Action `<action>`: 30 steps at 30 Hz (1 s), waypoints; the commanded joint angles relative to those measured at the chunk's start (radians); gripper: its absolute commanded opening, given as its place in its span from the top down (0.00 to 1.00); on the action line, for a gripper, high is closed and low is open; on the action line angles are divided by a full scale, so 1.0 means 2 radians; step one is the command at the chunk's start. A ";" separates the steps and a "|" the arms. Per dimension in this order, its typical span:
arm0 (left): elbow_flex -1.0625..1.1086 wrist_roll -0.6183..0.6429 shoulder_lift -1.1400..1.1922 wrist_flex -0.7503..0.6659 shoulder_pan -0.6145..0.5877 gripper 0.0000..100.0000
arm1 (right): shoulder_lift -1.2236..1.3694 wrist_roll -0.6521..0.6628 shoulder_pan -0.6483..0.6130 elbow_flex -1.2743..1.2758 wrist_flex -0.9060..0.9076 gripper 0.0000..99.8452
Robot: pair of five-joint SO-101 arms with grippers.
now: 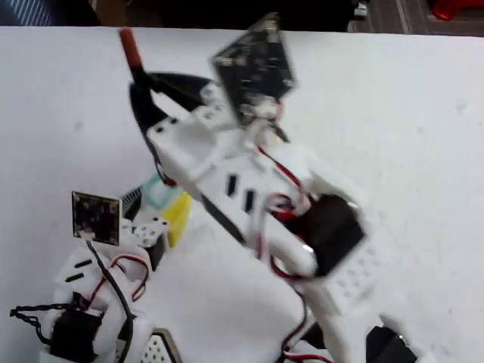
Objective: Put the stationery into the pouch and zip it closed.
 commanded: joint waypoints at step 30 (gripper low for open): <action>-0.022 0.009 0.008 -0.016 -0.013 0.75 | -0.309 0.024 -0.007 0.464 -0.194 0.98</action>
